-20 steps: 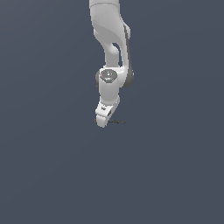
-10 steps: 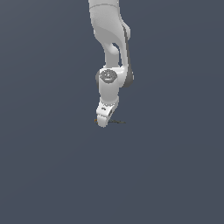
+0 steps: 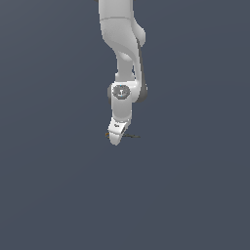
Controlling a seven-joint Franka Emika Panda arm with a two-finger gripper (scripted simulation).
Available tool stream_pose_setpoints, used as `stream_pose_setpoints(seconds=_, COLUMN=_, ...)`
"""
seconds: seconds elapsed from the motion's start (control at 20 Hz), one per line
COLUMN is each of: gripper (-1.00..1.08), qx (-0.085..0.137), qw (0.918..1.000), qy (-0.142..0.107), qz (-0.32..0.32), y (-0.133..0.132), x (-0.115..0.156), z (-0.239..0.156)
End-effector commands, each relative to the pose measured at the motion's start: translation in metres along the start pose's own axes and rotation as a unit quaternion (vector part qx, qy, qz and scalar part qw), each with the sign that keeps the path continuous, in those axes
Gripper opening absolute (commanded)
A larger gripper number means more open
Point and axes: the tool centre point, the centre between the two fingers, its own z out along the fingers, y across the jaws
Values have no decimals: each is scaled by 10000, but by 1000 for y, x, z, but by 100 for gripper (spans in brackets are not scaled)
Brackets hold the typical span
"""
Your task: Pick up the object and move it to a goal position.
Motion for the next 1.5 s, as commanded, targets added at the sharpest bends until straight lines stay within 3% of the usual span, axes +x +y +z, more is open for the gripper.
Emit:
stream_pose_setpoints(seconds=0.0, gripper=100, qx=-1, qw=10000, qy=0, qz=-4, y=0, x=0, z=10)
stream_pose_setpoints(seconds=0.3, gripper=100, qx=-1, qw=10000, qy=0, qz=-8, y=0, x=0, z=20)
stream_pose_setpoints(seconds=0.35, gripper=-100, qx=-1, qw=10000, qy=0, qz=-8, y=0, x=0, z=20)
stream_pose_setpoints(seconds=1.0, gripper=-100, qx=-1, qw=10000, qy=7, qz=-46, y=-1, x=4, z=16)
stream_pose_setpoints(seconds=1.45, gripper=-100, qx=-1, qw=10000, qy=3, qz=-47, y=3, x=4, z=-20)
